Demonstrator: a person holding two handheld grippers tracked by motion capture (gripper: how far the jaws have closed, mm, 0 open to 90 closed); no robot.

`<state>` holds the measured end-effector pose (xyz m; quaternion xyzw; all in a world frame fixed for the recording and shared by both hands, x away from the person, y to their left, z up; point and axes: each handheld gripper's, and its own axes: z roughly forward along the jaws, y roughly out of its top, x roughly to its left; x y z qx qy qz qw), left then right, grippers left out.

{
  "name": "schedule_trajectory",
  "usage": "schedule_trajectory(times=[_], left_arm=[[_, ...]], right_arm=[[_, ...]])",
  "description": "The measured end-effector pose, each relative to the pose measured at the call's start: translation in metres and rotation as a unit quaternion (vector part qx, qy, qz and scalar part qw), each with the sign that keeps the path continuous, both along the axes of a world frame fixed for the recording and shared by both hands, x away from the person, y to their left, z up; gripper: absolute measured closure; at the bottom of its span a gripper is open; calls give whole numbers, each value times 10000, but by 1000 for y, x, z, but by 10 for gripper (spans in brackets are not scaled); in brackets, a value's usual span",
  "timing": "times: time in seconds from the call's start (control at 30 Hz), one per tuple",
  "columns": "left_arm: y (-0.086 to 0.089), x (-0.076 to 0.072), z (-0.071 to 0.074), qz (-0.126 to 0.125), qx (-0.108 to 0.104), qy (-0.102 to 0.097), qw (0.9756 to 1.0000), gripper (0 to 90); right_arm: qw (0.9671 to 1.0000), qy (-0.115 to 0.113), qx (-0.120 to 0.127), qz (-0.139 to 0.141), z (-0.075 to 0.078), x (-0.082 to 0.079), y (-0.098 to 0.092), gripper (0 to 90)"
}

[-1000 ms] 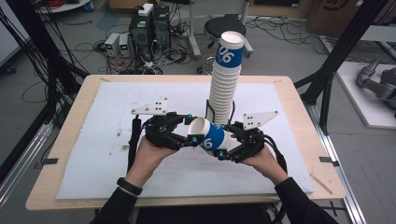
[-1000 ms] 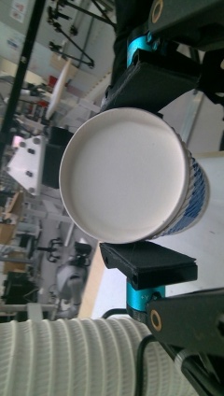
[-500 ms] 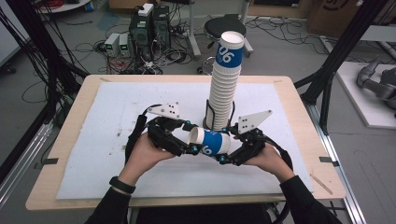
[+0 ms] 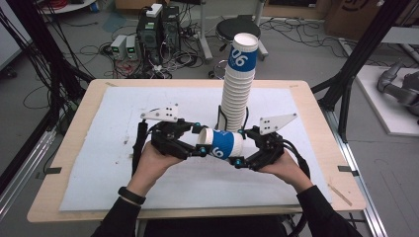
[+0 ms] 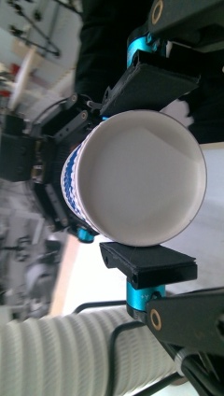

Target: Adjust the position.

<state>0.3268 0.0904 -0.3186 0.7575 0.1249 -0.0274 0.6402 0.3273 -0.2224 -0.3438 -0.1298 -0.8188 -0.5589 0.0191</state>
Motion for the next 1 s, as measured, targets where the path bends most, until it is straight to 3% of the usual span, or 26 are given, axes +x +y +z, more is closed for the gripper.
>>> schedule_trajectory(times=[0.13, 0.2, 0.33, 0.47, 0.57, 0.6, 0.73, 0.77, 0.8, 0.83, 0.87, 1.0], left_arm=[[2, 0, -2, -5, -366, -2, 9993, 301], [1, -1, -3, -24, -447, 27, 9990, 300], [-3, -1, -7, -38, -435, 15, 9990, 300], [-4, 0, -7, -53, -386, 47, 9992, 300], [-5, 0, -8, -110, -195, 104, 9997, 298], [-5, 1, -9, -157, -18, 176, 9997, 297], [-8, 2, -8, -154, 315, 223, 9991, 278], [-8, 2, -8, -154, 315, 223, 9991, 268], [-9, 2, -7, -176, 576, 210, 9980, 261], [-9, 2, -7, -176, 576, 210, 9980, 255], [-11, 0, -5, -182, 822, 183, 9963, 249], [-16, -3, -2, -169, 1264, 92, 9918, 234]], right_arm=[[9992, 150, 372, -53, 0, 0, -2, 138], [9985, 183, 524, -35, 0, 0, -1, 138], [9969, 293, 736, -3, 0, 2, -1, 142], [9972, 314, 676, 86, 1, 4, -4, 171], [9978, 254, 605, 103, 2, 3, -5, 181], [9985, 198, 503, 115, 2, 3, -6, 189], [9994, 114, 300, 152, 2, 4, -6, 201], [9994, 114, 300, 152, 2, 4, -6, 201], [9996, 104, 208, 176, 2, 4, -5, 210], [9996, 104, 208, 176, 2, 4, -5, 210], [9998, 61, 57, 195, 3, 3, -4, 214], [9997, 14, -96, 236, 3, 3, -3, 214]])
